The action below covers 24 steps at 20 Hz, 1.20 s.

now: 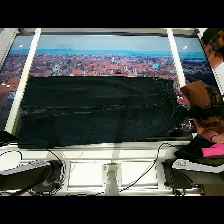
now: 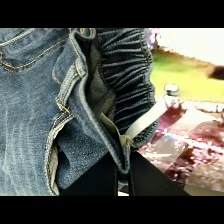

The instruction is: Fold the clothes and pants, and hang the long-sleeved shirts on hangers.

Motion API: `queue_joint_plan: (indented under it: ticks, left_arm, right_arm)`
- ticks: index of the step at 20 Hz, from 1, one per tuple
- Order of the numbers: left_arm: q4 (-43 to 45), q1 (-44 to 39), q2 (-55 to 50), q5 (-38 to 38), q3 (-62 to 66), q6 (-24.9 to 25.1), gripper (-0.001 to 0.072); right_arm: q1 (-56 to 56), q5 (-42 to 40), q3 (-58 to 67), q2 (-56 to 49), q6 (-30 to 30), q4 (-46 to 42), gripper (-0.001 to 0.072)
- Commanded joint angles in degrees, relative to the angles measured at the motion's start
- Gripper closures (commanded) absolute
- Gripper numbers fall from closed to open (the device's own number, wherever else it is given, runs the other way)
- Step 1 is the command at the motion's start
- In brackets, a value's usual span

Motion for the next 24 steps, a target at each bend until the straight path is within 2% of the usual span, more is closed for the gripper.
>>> queue_joint_plan:
  ticks: [1,6,13,15,18,19,20,21,22,24]
  left_arm:
    - [2.9,0.2,0.0,0.3,-0.7,3.0,0.0191]
    - [2.3,0.2,-0.6,1.8,-3.2,6.7,0.0192]
    - [1.8,0.1,-6.9,2.4,-3.5,6.8,0.0195]
    - [1.3,0.0,-7.7,4.8,-3.5,6.8,0.0276]
    - [-2.1,-0.1,-8.2,6.6,-3.5,7.3,0.0293]
    - [-2.3,-0.1,-8.4,6.1,-3.5,7.2,0.0339]
    - [-2.2,-0.1,-8.5,5.1,-3.5,7.3,0.0548]
    - [-2.2,-0.1,-8.6,4.1,-3.5,7.3,0.0632]
    - [-2.3,-0.1,-8.6,2.7,-3.5,7.2,0.0672]
    - [-2.8,-0.1,-8.6,-0.6,-3.4,7.2,0.0673]
  right_arm:
    - [0.0,-1.6,0.1,0.0,0.0,0.0,0.0676]
    - [0.0,-1.6,0.1,0.0,0.1,0.1,0.0676]
    - [0.0,-0.1,0.1,0.1,2.9,0.3,0.0676]
    - [0.0,0.8,0.1,0.1,3.5,0.5,0.0676]
    - [0.0,1.5,0.1,0.1,3.7,2.5,0.0676]
    - [0.0,1.5,0.1,0.1,3.7,3.3,0.0676]
    - [0.0,1.5,0.1,0.1,3.6,4.0,0.0676]
    - [0.0,1.6,0.1,0.1,3.6,4.9,0.0676]
    - [0.0,1.9,0.1,0.1,3.6,5.7,0.0676]
    - [0.0,3.1,0.2,0.1,3.6,6.3,0.0676]
